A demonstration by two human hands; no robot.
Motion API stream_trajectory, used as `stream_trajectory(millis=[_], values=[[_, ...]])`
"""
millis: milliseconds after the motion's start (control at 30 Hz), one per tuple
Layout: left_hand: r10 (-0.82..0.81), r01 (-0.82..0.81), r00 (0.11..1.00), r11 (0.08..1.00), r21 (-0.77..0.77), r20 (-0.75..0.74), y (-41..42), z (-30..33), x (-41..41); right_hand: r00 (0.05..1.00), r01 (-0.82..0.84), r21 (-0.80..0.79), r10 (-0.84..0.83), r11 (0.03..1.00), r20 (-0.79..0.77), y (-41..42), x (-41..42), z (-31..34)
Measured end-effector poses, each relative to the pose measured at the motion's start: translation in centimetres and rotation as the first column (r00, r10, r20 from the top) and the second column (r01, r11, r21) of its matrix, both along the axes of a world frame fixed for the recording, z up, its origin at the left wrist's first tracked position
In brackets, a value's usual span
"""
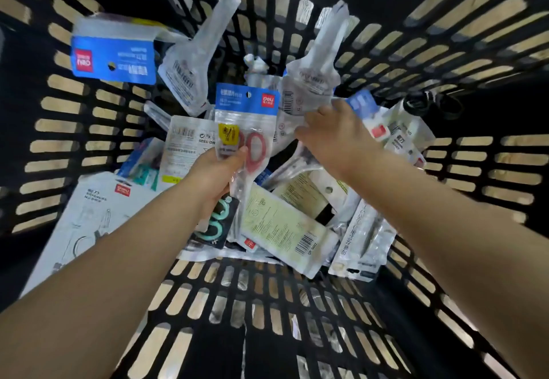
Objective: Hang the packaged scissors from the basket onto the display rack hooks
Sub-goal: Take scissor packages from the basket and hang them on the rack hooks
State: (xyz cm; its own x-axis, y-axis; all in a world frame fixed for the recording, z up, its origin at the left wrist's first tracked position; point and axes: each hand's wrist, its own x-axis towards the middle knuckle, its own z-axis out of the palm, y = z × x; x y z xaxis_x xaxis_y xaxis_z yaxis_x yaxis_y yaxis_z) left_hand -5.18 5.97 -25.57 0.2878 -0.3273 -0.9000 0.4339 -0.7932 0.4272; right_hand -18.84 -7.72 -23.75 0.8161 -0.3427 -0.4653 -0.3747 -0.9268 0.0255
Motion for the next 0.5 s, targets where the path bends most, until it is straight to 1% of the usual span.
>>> stream_trajectory(millis=[33, 100, 133, 167, 200, 233, 267, 300, 333, 367, 400, 433, 500], values=[[-0.012, 0.012, 1.0, 1.0, 0.005, 0.007, 0.0, -0.2, 0.1, 0.992, 0.076, -0.003, -0.076, 0.997, 0.103, 0.6, -0.5, -0.5], [-0.042, 0.042, 0.999, 0.999, 0.022, 0.02, 0.2, -0.5, 0.2, 0.936, 0.262, -0.023, -0.248, 0.965, 0.25, 1.9, -1.8, -1.3], [-0.049, 0.048, 0.999, 0.998, 0.026, 0.022, 0.3, -0.6, 0.2, 0.871, 0.4, 0.052, -0.397, 0.915, 0.291, 2.7, -2.4, -1.4], [-0.047, 0.046, 0.999, 0.998, 0.03, 0.021, 0.4, -0.7, 0.3, 0.762, 0.56, 0.198, -0.594, 0.805, 0.257, 3.6, -3.0, -1.3], [-0.04, 0.04, 0.999, 0.999, 0.031, 0.018, 0.4, -0.8, 0.3, 0.561, 0.73, 0.364, -0.812, 0.578, 0.162, 4.5, -3.4, -1.2], [-0.035, 0.034, 0.999, 0.999, 0.034, 0.014, 0.4, -0.8, 0.3, 0.294, 0.824, 0.496, -0.955, 0.274, 0.04, 5.1, -3.8, -1.3], [-0.03, 0.03, 0.999, 0.999, 0.038, 0.015, 0.4, -0.9, 0.2, 0.04, 0.825, 0.565, -0.992, -0.037, -0.123, 5.6, -3.9, -1.6], [-0.032, 0.031, 0.999, 0.998, 0.046, 0.018, 0.4, -0.9, 0.2, -0.164, 0.756, 0.586, -0.951, -0.292, -0.261, 6.0, -3.8, -1.8], [-0.034, 0.033, 0.999, 0.998, 0.053, 0.026, 0.4, -1.0, 0.1, -0.315, 0.662, 0.576, -0.875, -0.48, -0.368, 6.2, -3.4, -1.7], [-0.035, 0.034, 0.999, 0.998, 0.056, 0.029, 0.3, -1.0, 0.1, -0.426, 0.56, 0.56, -0.791, -0.611, -0.439, 6.3, -3.0, -1.7], [-0.033, 0.031, 0.999, 0.998, 0.057, 0.031, 0.2, -1.0, 0.1, -0.517, 0.458, 0.535, -0.702, -0.71, -0.49, 6.1, -2.6, -1.7], [-0.031, 0.029, 0.999, 0.998, 0.058, 0.031, 0.1, -1.0, 0.1, -0.585, 0.37, 0.508, -0.62, -0.778, -0.523, 5.8, -2.1, -1.6], [-0.016, 0.014, 1.0, 0.998, 0.059, 0.022, 0.0, -1.0, 0.0, -0.659, 0.242, 0.459, -0.492, -0.855, -0.57, 5.1, -0.9, -1.9]])
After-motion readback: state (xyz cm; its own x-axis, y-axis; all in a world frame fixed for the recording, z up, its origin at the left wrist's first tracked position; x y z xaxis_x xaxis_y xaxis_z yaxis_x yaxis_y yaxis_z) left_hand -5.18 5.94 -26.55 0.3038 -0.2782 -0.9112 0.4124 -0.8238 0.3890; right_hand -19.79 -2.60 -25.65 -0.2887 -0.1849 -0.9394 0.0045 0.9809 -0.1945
